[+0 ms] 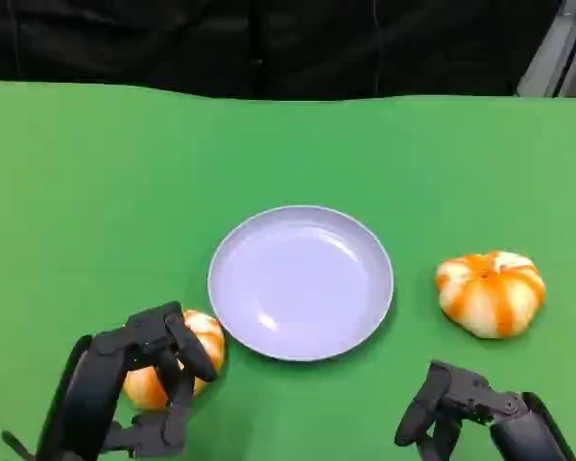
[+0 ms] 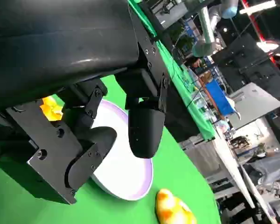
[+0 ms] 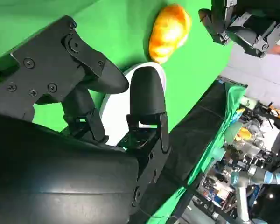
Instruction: Grasp the bread from the table and place it into the plate.
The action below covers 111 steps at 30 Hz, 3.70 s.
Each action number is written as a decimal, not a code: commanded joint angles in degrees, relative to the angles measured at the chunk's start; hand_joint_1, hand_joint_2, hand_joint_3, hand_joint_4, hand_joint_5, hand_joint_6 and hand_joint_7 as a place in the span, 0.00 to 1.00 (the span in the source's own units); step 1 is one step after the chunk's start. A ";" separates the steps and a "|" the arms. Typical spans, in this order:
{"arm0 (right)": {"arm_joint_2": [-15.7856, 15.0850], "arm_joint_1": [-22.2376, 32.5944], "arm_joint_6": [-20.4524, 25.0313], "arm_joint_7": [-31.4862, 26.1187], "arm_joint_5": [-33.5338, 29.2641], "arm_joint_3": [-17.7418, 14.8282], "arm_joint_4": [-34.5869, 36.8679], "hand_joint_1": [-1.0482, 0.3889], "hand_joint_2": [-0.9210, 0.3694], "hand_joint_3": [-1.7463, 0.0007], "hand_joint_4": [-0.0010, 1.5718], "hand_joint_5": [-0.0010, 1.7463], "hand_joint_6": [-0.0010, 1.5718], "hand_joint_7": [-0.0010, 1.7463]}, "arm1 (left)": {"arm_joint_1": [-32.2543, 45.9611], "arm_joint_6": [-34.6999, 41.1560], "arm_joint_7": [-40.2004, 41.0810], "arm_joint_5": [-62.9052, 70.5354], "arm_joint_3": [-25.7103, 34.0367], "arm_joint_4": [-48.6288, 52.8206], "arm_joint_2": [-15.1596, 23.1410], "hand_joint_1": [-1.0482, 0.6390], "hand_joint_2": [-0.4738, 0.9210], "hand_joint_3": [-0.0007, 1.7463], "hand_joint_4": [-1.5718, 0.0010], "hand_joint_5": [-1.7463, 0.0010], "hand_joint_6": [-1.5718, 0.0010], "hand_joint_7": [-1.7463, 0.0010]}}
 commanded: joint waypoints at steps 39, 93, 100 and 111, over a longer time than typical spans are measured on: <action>0.31 0.40 1.96 -0.09 -0.08 0.65 -2.77 0.70 0.46 0.20 0.51 1.00 0.46 0.81 | -0.65 14.62 3.26 20.87 -0.17 -3.94 5.67 0.34 0.99 0.01 1.00 0.85 0.92 1.00; 0.70 0.74 3.62 -0.43 -1.14 1.60 -4.96 0.73 0.49 0.17 0.53 0.99 0.47 0.81 | -15.40 4.41 30.72 26.61 -8.76 18.50 12.52 0.59 0.55 0.82 0.44 0.00 0.47 0.16; 0.65 1.55 3.53 -0.65 -1.19 1.55 -5.01 0.72 0.49 0.16 0.53 0.99 0.47 0.80 | -18.51 -4.37 38.76 31.49 -11.40 23.75 12.29 0.54 0.51 0.88 0.43 0.00 0.47 0.17; 0.24 2.90 1.98 -0.72 -0.17 1.21 -4.35 0.71 0.44 0.22 0.51 1.00 0.47 0.80 | -25.15 -7.23 40.23 33.53 -13.45 25.22 10.34 0.55 0.44 0.95 0.41 0.02 0.47 0.16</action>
